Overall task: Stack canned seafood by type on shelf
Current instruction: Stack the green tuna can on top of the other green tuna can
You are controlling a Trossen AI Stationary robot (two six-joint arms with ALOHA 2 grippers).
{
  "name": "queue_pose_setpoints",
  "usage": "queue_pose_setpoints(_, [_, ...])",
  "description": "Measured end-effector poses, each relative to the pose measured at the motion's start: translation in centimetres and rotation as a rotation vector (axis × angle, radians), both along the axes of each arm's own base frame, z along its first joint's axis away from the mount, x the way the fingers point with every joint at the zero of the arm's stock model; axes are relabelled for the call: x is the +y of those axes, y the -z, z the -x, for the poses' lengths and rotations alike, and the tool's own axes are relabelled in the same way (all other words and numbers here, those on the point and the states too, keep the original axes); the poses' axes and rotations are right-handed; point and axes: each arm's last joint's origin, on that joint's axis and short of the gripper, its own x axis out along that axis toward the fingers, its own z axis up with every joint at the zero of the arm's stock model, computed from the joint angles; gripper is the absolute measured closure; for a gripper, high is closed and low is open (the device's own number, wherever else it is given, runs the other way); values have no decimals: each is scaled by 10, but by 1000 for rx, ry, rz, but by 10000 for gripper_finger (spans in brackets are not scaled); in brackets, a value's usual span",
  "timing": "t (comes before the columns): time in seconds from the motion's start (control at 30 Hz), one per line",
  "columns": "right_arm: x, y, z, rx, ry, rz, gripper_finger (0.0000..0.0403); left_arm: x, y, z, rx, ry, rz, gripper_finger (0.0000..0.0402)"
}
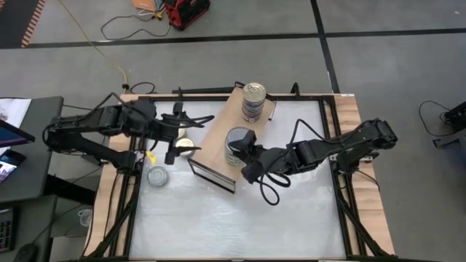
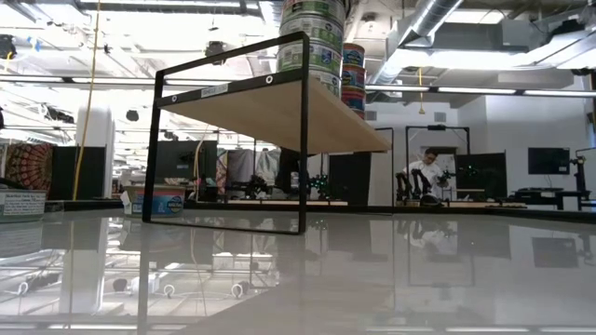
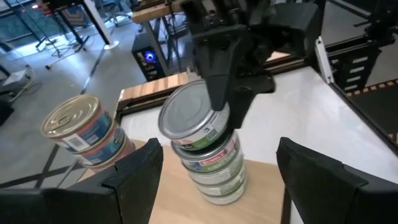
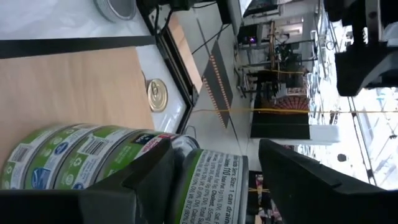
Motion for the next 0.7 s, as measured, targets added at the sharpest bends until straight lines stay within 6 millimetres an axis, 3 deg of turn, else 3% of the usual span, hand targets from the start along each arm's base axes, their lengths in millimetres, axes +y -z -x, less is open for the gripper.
queue_pose_setpoints(0.53, [2, -7, -4, -70, -87, -37, 133, 12, -1, 0, -10, -33, 31, 102])
queue_pose_setpoints(0.7, [17, -11, 3, -121, -97, -144, 133, 3, 9, 3, 102, 31, 26, 102])
